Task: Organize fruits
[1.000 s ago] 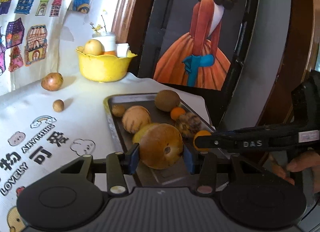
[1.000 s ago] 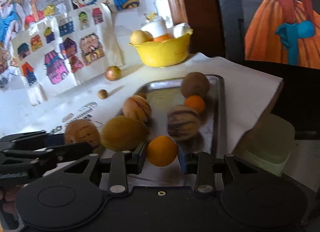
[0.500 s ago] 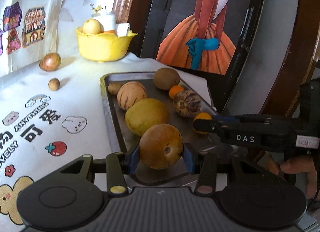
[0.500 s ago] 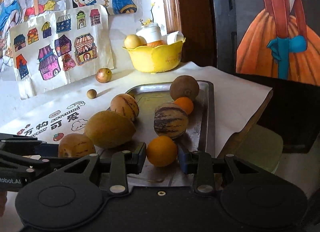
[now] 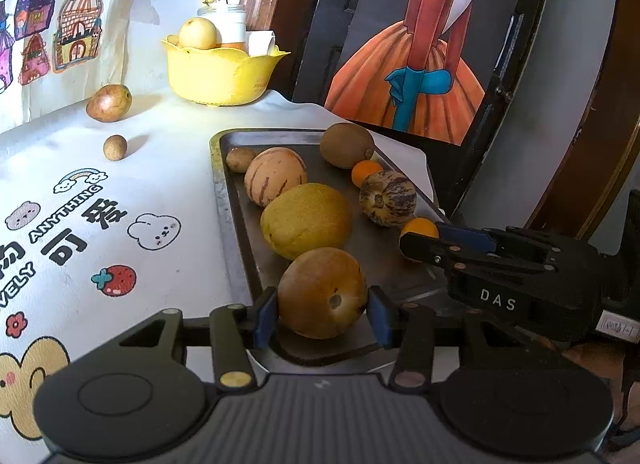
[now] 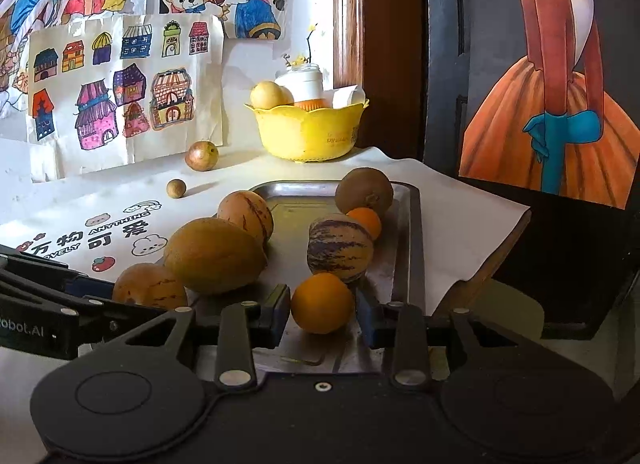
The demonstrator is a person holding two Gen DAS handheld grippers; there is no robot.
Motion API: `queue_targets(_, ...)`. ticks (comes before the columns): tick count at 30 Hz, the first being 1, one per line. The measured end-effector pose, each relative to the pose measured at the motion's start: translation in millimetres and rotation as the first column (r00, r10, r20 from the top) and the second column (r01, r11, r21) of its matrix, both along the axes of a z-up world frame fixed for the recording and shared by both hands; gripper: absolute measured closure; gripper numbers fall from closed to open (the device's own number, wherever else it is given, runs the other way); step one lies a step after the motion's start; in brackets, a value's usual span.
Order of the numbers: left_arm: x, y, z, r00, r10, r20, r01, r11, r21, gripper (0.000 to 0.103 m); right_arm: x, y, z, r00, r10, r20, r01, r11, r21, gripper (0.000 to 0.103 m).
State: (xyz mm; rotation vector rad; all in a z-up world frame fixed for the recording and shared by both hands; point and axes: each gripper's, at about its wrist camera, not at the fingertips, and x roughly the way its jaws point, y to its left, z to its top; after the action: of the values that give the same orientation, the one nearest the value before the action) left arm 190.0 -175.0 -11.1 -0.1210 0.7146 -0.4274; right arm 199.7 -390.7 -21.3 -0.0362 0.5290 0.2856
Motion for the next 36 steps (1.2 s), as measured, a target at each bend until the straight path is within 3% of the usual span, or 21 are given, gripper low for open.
queue_targets(11,-9.7,3.1,12.5,1.0,-0.009,0.022,0.009,1.0,-0.026,0.038,-19.1,-7.0,4.7,1.0,-0.025,0.012,0.025,0.998,0.053,0.055)
queue_targets(16,-19.6,12.9,22.6,0.998,0.032,0.05,-0.029,0.998,-0.047,0.025,-36.2,-8.6,11.7,0.998,-0.05,0.033,0.048,0.998,0.05,0.045)
queue_targets(23,-35.4,29.9,33.7,0.988,0.122,0.096,-0.113,0.99,-0.087,0.001,-66.3,1.4,18.9,0.994,-0.086,0.061,0.084,0.996,0.039,0.017)
queue_targets(25,-39.6,35.3,35.6,0.983,0.15,0.106,-0.141,0.986,-0.088,0.001,-74.6,5.9,21.2,0.992,-0.105,0.068,0.103,0.994,0.042,0.01)
queue_targets(27,-42.8,39.7,36.6,0.979,0.176,0.106,-0.169,0.983,-0.073,0.001,-83.1,11.4,23.5,0.989,-0.127,0.074,0.124,0.991,0.043,0.002)
queue_targets(32,-53.4,53.4,35.4,0.958,0.262,0.119,-0.266,0.964,0.02,0.0,-106.0,27.1,25.7,0.982,-0.177,0.067,0.172,0.983,0.063,0.001)
queue_targets(36,-63.4,69.9,29.1,0.946,0.311,0.095,-0.319,0.944,0.086,0.0,-121.8,44.5,23.0,0.99,-0.135,0.033,0.133,0.989,0.062,0.001)
